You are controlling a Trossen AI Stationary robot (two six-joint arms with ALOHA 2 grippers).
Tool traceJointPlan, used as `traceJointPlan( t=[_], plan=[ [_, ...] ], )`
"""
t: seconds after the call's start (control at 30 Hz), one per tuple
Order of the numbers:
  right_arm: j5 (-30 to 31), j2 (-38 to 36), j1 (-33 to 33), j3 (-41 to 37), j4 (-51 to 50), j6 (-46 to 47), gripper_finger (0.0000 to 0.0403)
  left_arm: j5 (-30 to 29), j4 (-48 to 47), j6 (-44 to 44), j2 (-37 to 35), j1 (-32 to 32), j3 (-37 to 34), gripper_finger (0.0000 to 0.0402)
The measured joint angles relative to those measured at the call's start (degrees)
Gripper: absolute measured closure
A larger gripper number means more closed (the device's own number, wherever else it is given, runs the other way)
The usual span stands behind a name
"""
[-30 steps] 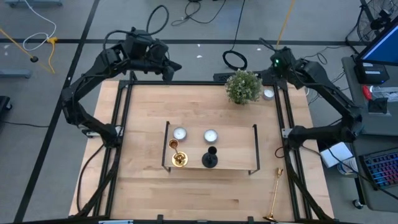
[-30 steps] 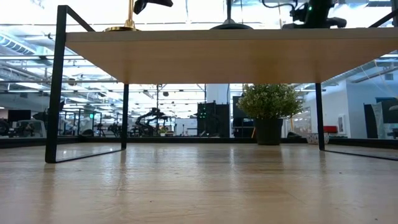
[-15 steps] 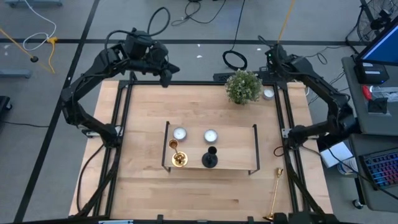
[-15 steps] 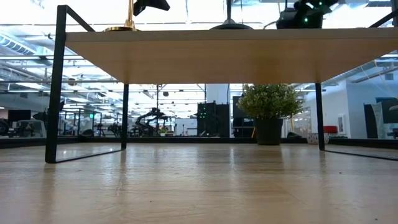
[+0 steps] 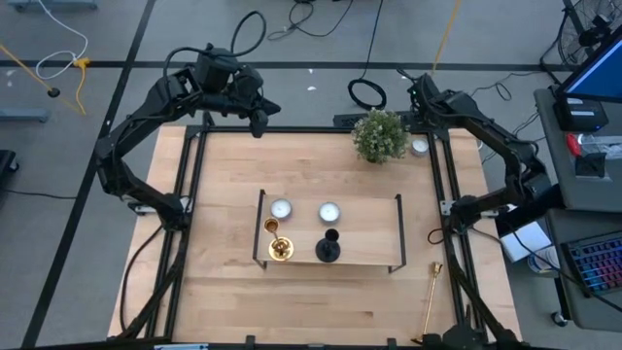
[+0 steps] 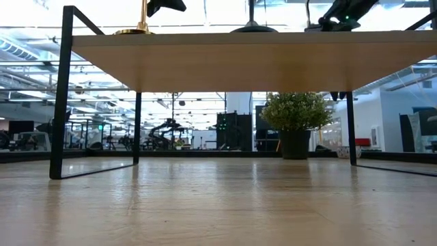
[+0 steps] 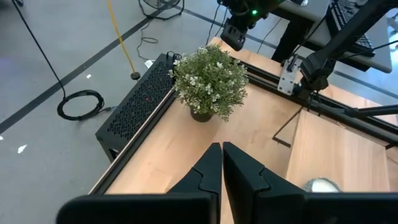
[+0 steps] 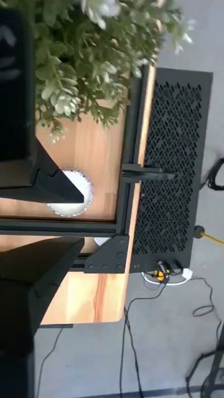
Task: Pick & Place candle stick holders
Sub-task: Put the white red scented candle on the shelf
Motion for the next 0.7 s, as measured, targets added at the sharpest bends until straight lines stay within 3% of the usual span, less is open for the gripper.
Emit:
traceJointPlan(
  t=[0.13,0.27,0.7],
  plan=[
    [-4.4,-0.2,0.0,0.0,-3.1,-7.6,0.0323,0.0,-0.3,0.0,0.0,0.0,0.0,0.0398],
    [-6.7,-0.2,-0.4,-0.1,-5.6,-11.9,0.0329,0.0,-1.4,0.0,0.0,0.0,0.0,0.0382],
    [-6.3,-0.2,-1.6,-0.4,-0.3,-4.3,0.0363,0.1,-2.7,-1.3,0.0,-0.2,0.0,0.0388]
  ],
)
